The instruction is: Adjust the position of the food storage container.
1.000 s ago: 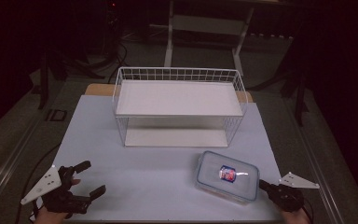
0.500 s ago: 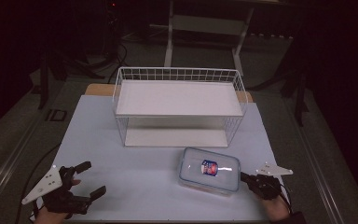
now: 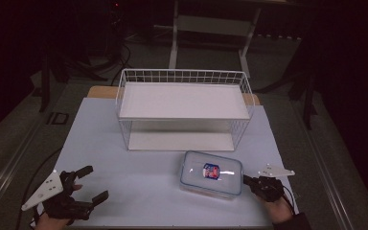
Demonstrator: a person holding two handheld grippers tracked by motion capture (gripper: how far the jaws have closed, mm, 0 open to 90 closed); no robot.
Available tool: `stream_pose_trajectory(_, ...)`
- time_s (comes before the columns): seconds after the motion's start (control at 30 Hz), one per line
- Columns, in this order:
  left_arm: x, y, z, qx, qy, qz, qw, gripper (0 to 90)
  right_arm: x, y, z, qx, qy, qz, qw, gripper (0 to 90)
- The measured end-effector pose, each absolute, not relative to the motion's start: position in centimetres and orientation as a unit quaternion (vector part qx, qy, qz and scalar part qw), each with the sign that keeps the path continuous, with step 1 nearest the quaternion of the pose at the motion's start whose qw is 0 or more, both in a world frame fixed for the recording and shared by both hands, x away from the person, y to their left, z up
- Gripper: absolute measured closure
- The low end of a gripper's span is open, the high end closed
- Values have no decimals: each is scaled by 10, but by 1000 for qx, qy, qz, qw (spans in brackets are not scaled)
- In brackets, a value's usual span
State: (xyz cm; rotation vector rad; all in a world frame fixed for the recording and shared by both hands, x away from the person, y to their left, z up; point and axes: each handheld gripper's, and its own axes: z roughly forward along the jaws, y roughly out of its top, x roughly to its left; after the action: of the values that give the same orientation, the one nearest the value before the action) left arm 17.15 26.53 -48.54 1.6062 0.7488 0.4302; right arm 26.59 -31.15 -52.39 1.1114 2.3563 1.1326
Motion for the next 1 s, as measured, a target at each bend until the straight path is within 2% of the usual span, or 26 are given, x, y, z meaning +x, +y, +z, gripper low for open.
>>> stream_pose_trajectory(1.0, 171, 261, -486, 702, 320, 180, 610, 6, 307, -232, -527, 325, 853, 394, 109, 900)
